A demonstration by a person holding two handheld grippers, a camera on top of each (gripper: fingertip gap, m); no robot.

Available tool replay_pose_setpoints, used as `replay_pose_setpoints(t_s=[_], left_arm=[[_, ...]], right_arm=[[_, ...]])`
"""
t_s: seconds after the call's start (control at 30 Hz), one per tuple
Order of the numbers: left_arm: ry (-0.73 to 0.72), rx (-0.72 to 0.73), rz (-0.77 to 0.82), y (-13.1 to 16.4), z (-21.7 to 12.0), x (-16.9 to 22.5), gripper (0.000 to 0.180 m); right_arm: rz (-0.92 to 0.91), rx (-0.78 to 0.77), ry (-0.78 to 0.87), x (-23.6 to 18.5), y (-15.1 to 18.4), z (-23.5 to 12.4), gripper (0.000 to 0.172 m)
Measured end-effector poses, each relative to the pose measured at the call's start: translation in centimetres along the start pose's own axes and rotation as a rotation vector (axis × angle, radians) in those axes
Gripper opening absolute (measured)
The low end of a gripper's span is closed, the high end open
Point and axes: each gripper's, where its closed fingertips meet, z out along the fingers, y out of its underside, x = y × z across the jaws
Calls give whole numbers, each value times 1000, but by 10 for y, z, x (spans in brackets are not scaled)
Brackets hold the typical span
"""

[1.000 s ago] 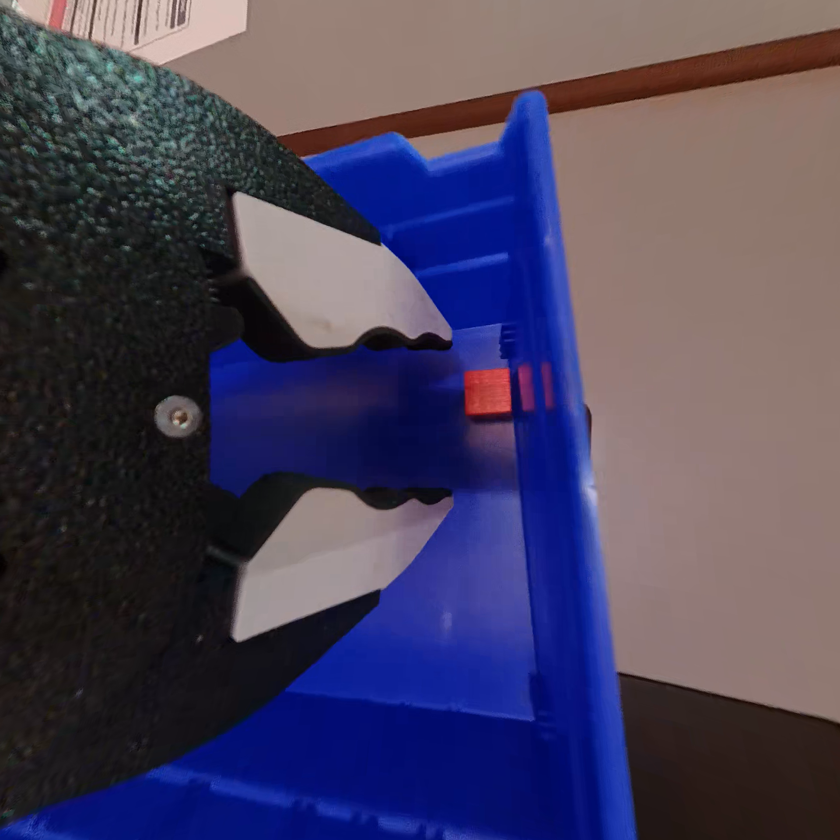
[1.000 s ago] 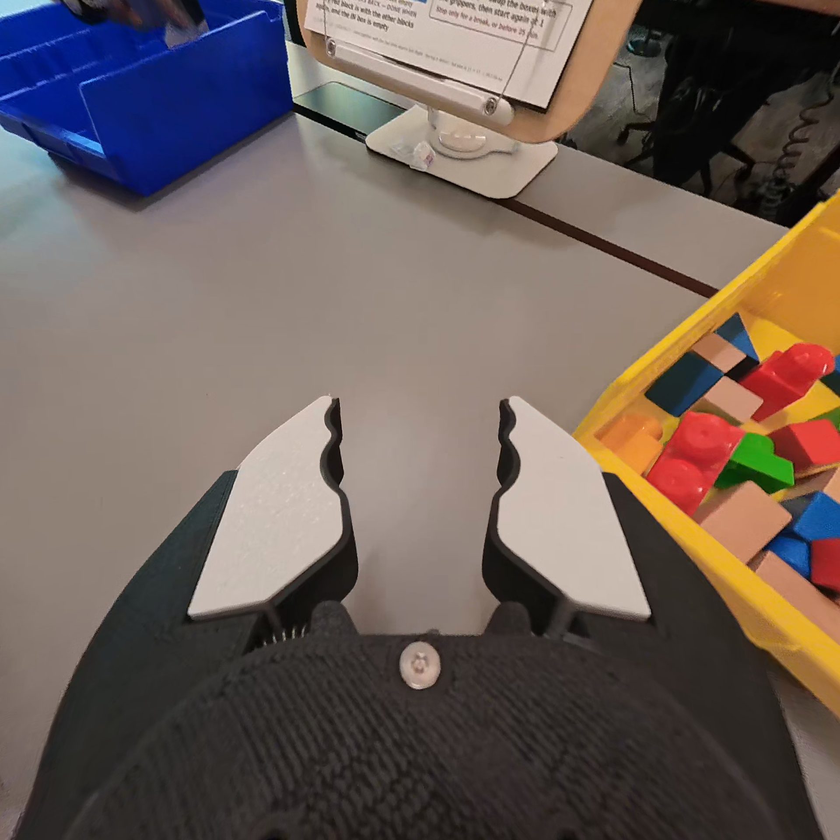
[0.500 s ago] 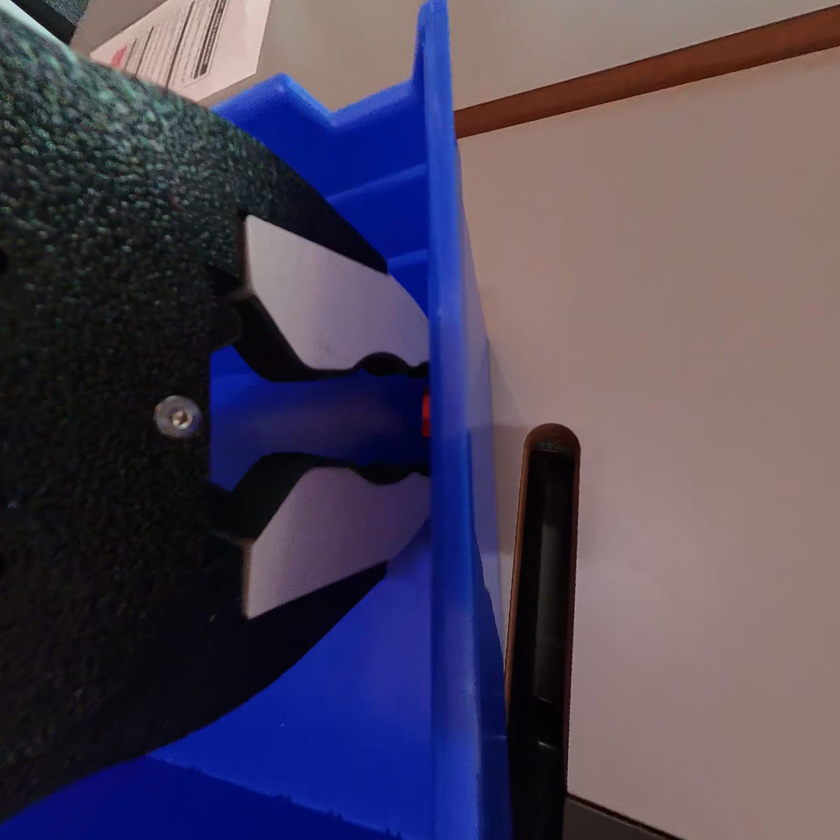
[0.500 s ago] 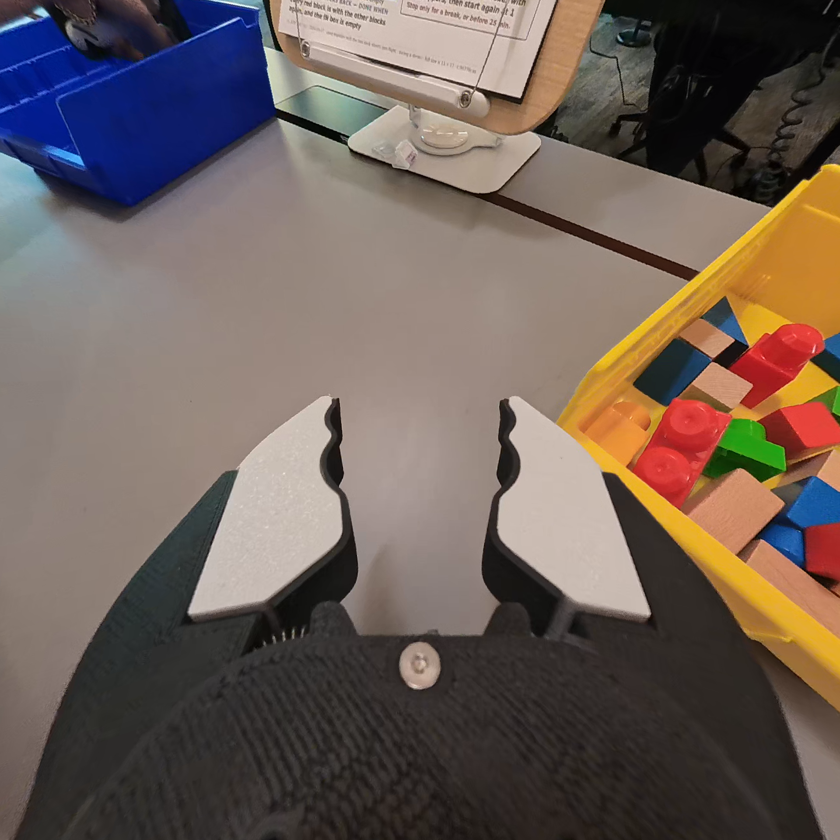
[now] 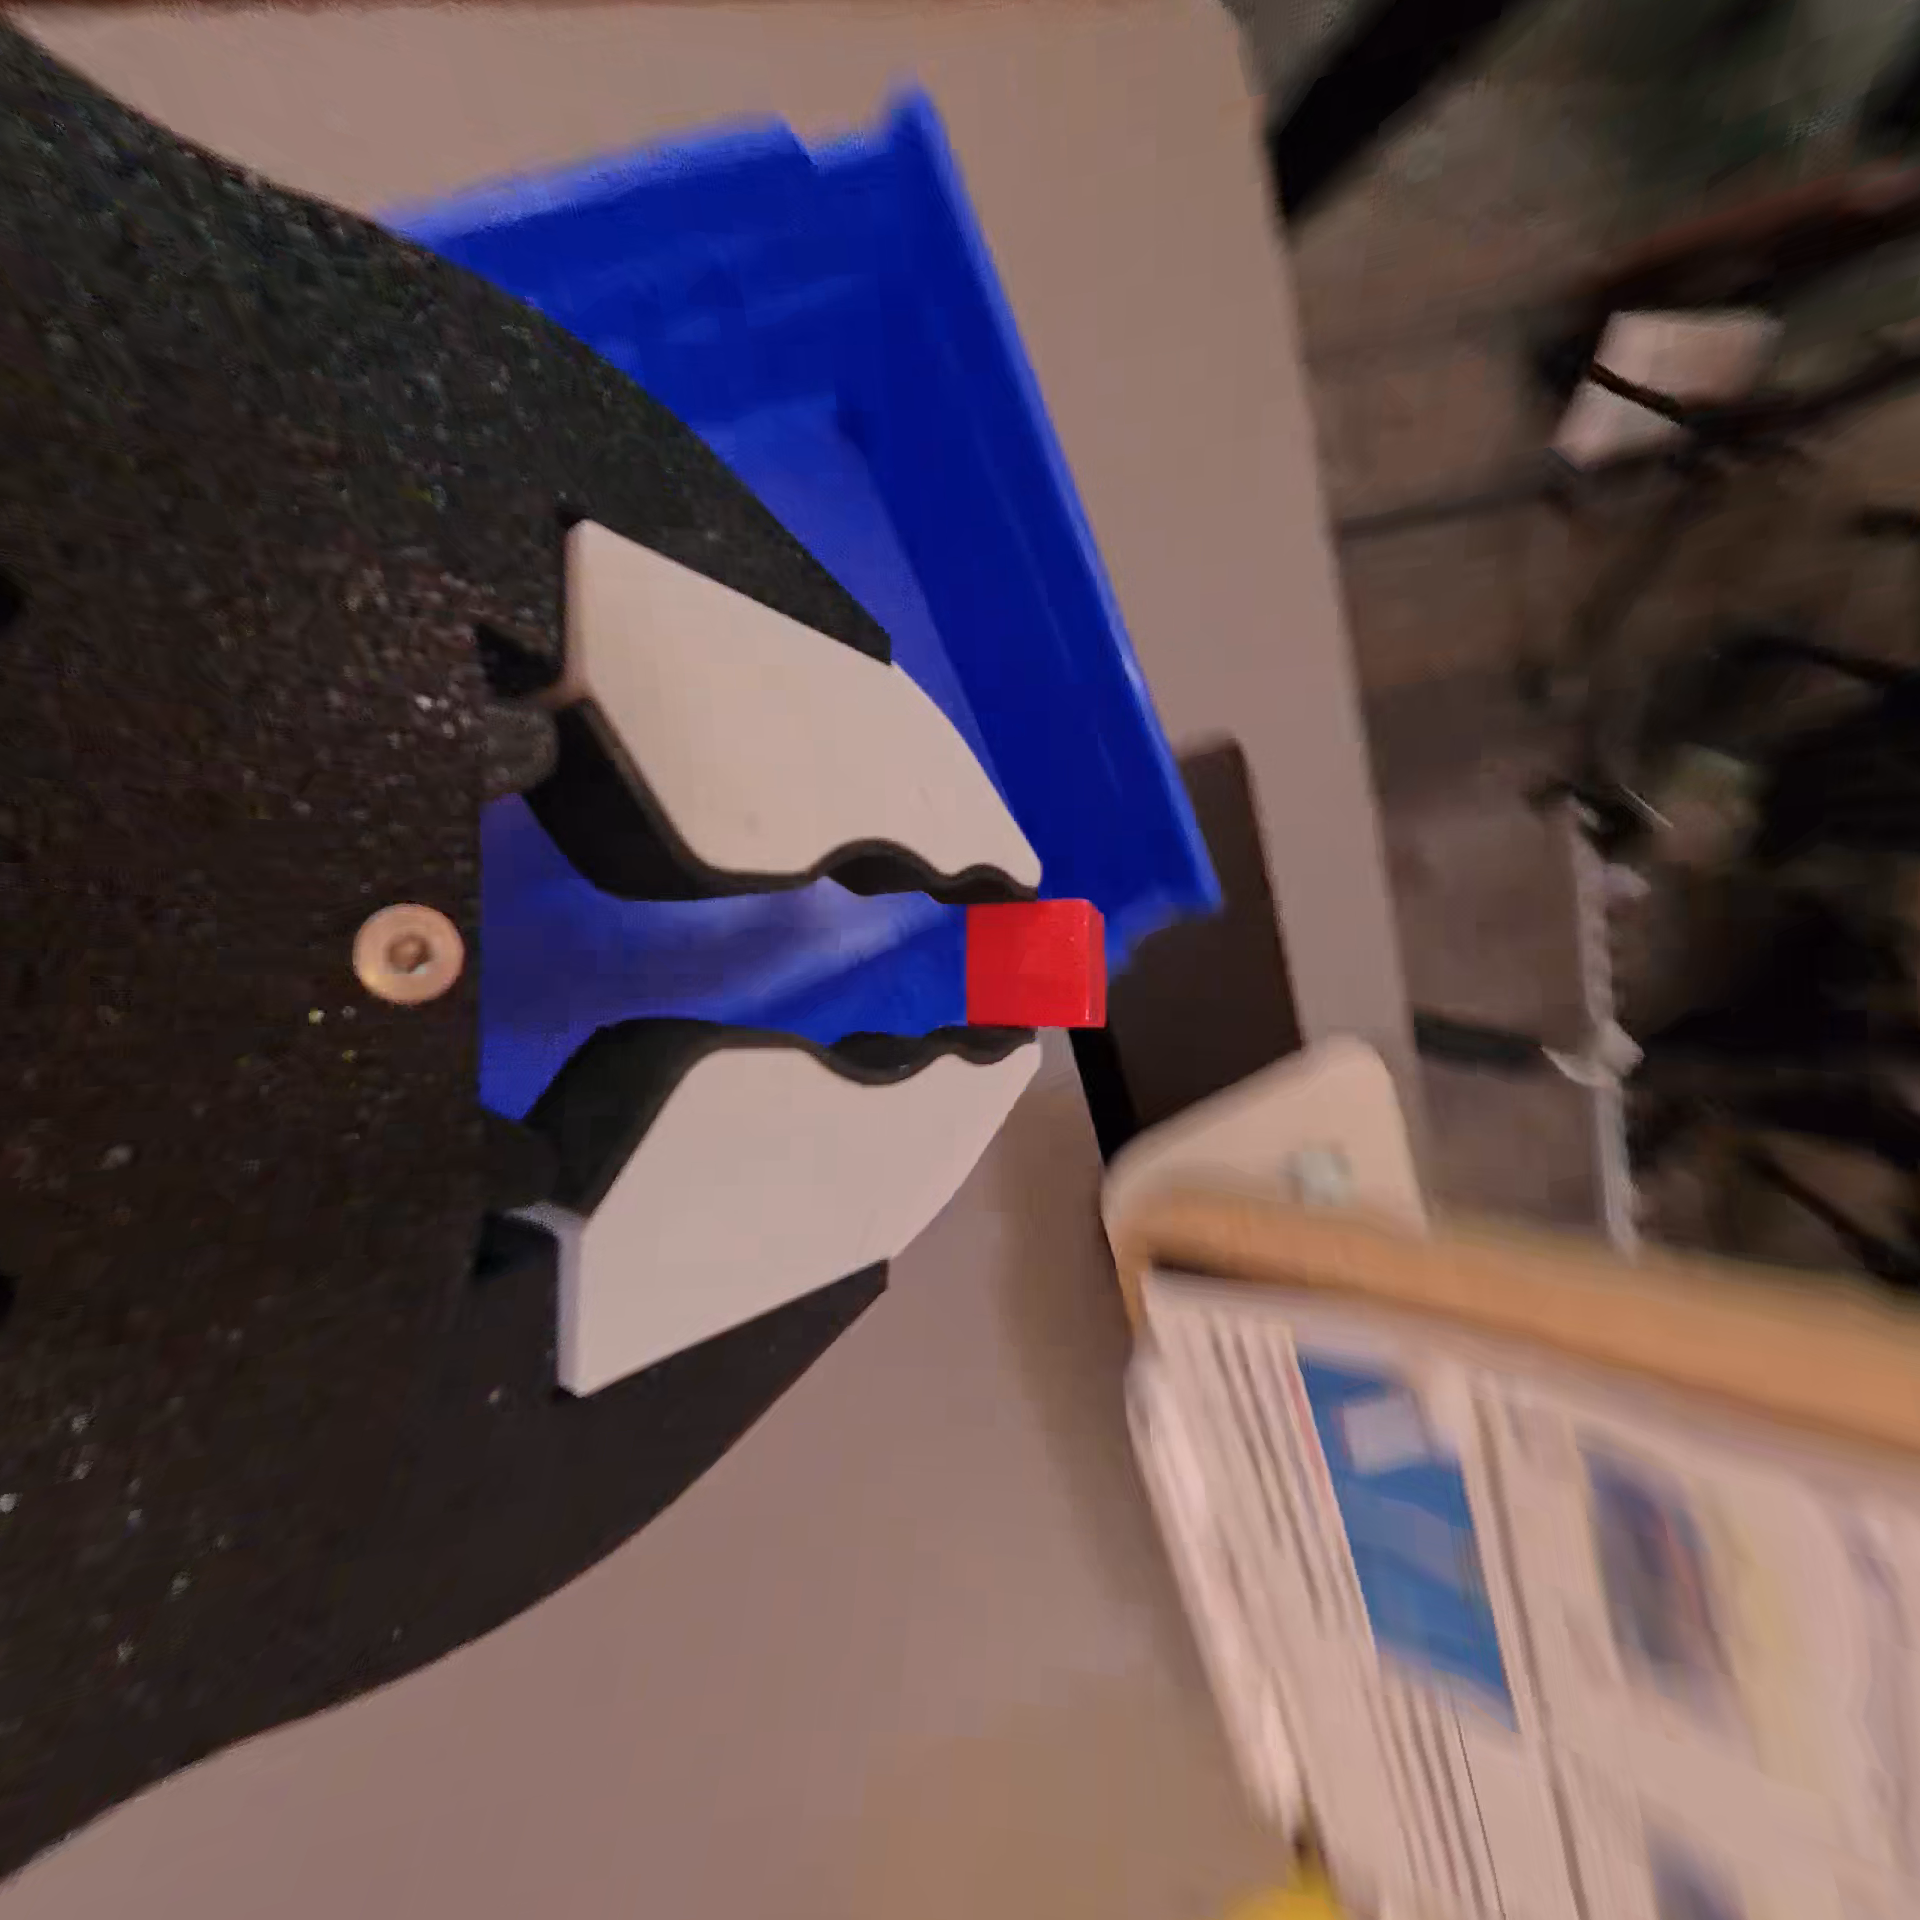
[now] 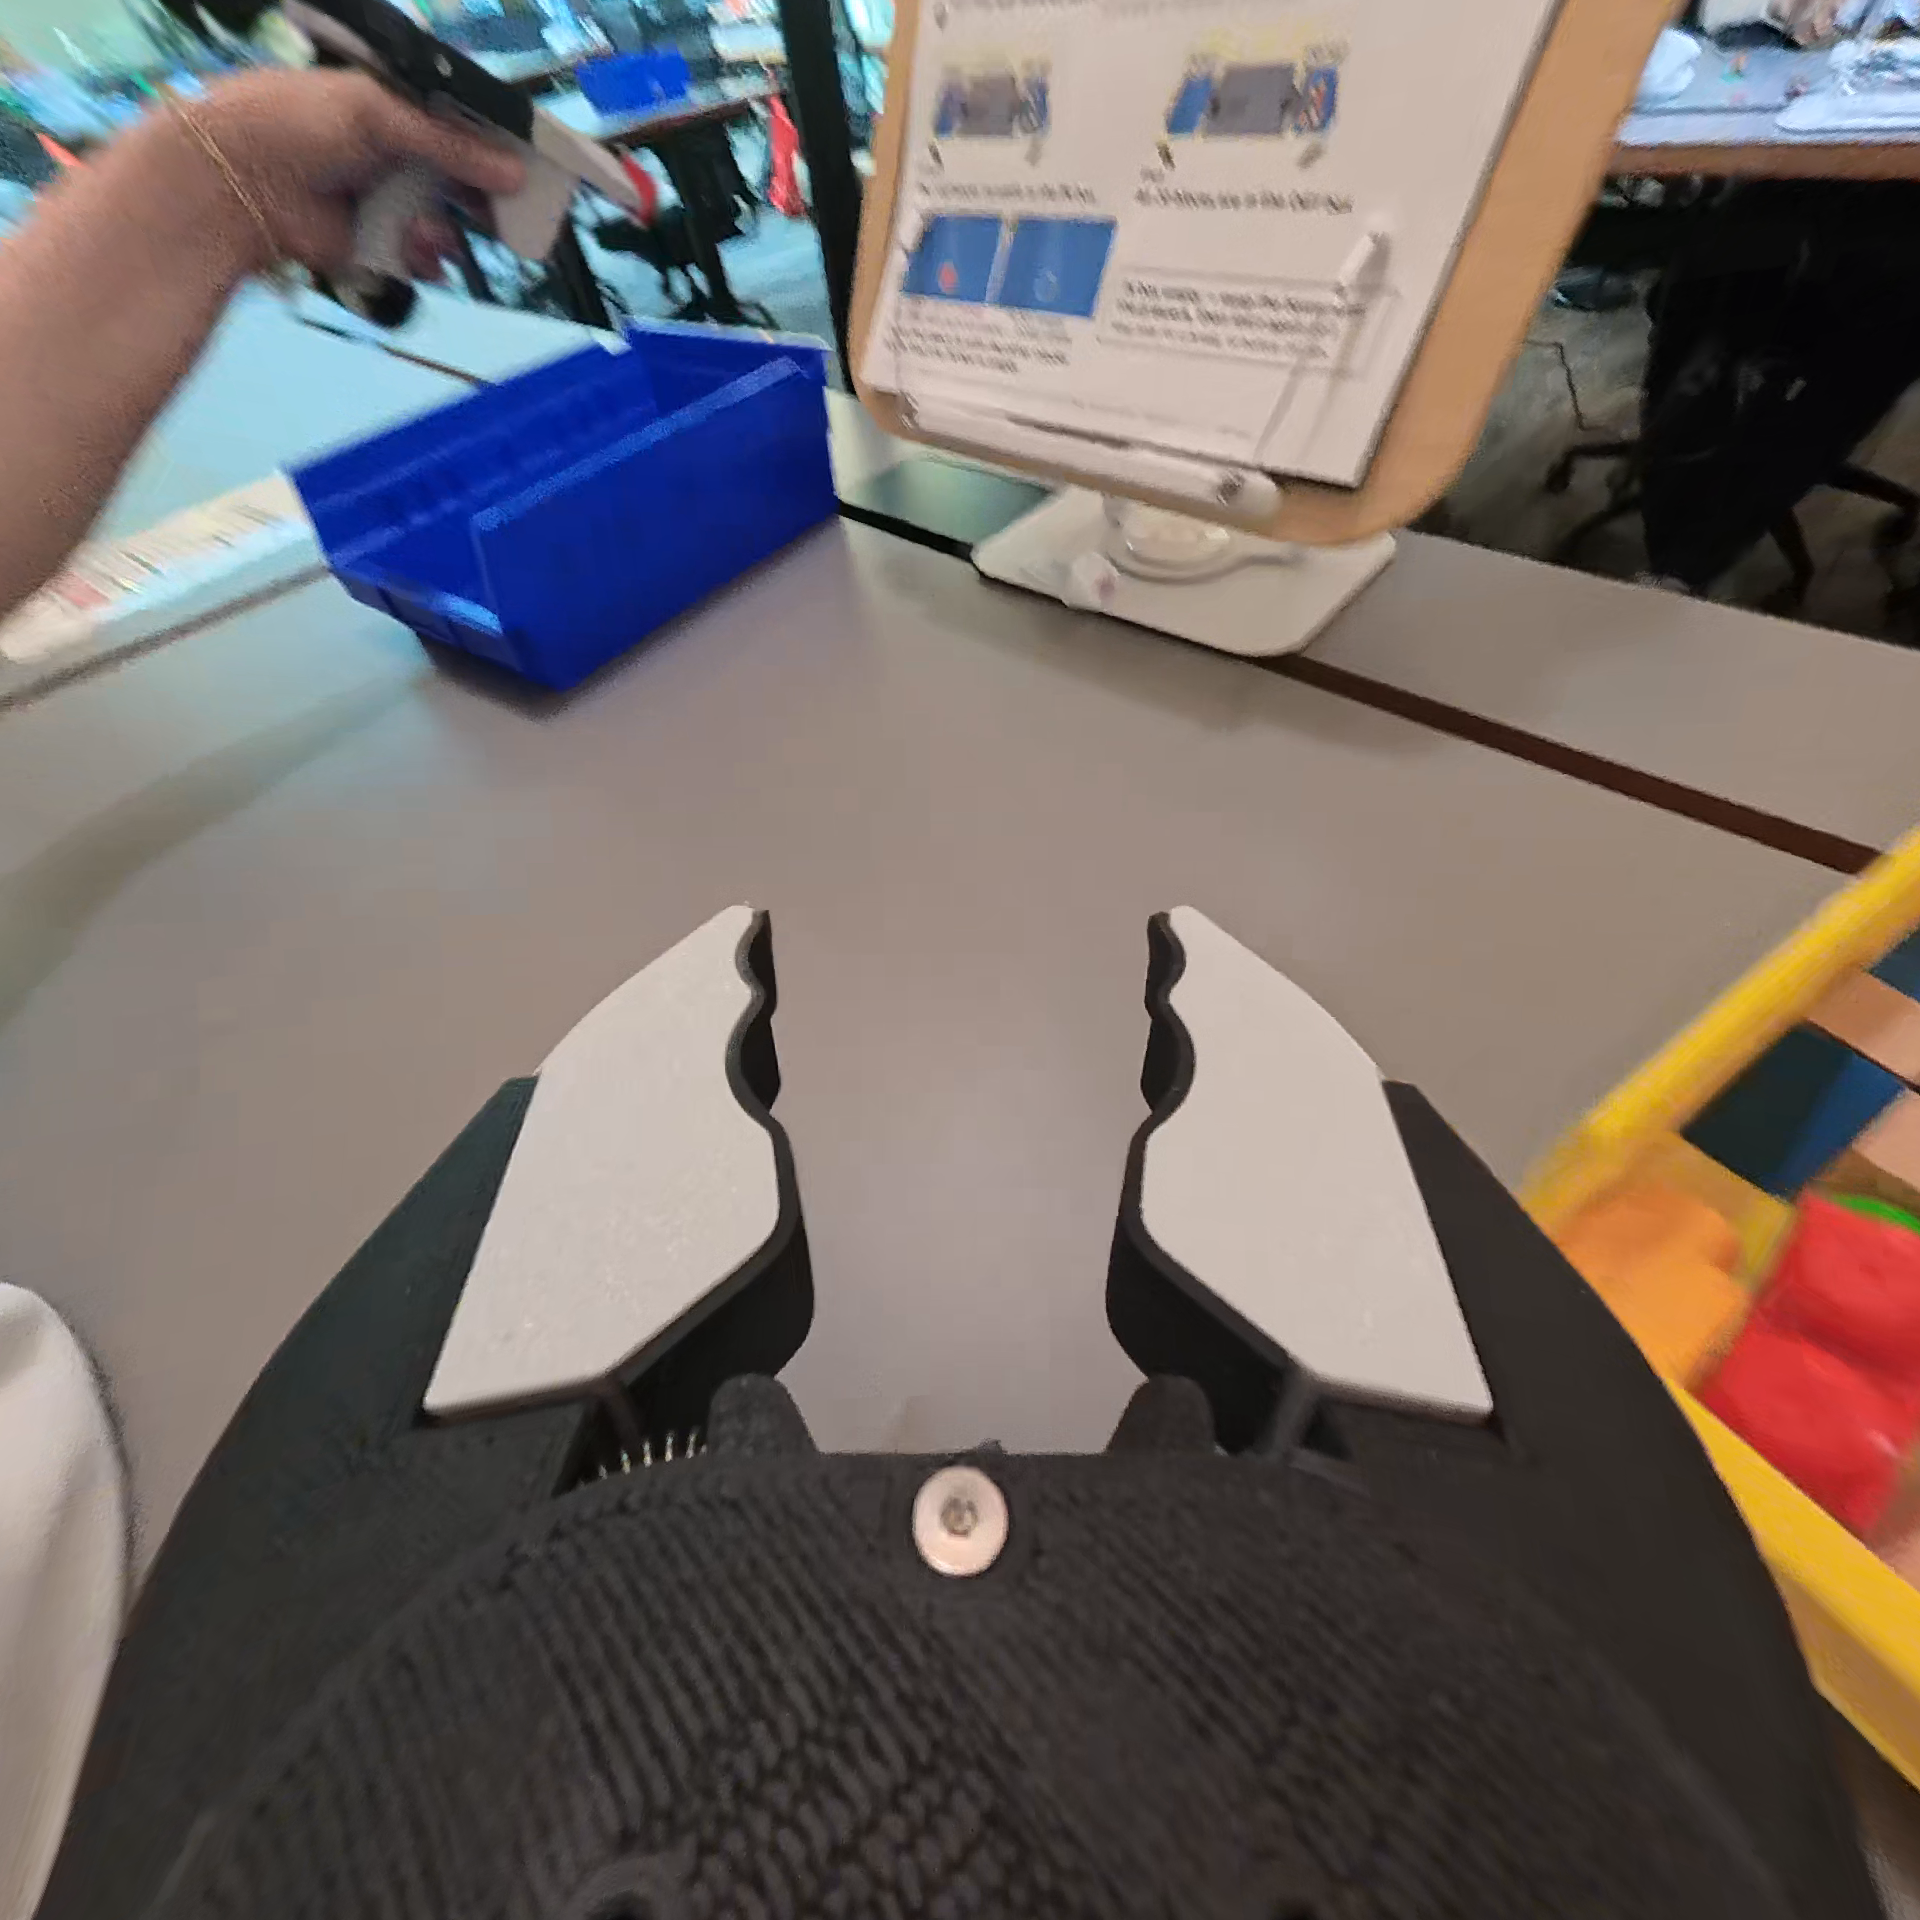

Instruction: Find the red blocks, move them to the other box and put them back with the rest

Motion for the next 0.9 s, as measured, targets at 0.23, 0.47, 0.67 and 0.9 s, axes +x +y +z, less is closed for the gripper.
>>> replay_pose_setpoints(t_s=[0.23,0.47,0.67,0.9], left_arm=[[550,349,448,0,-66,221,22],[943,483,697,63,-84,365,22],[1046,458,786,95,-75,411,22],[1089,447,774,107,-69,430,22]], right_arm=[[307,170,-480,-69,-62,34,86],[697,136,-812,-104,-73,58,81],[861,146,-927,-110,-68,48,69],[828,120,-937,-115,-63,43,37]])
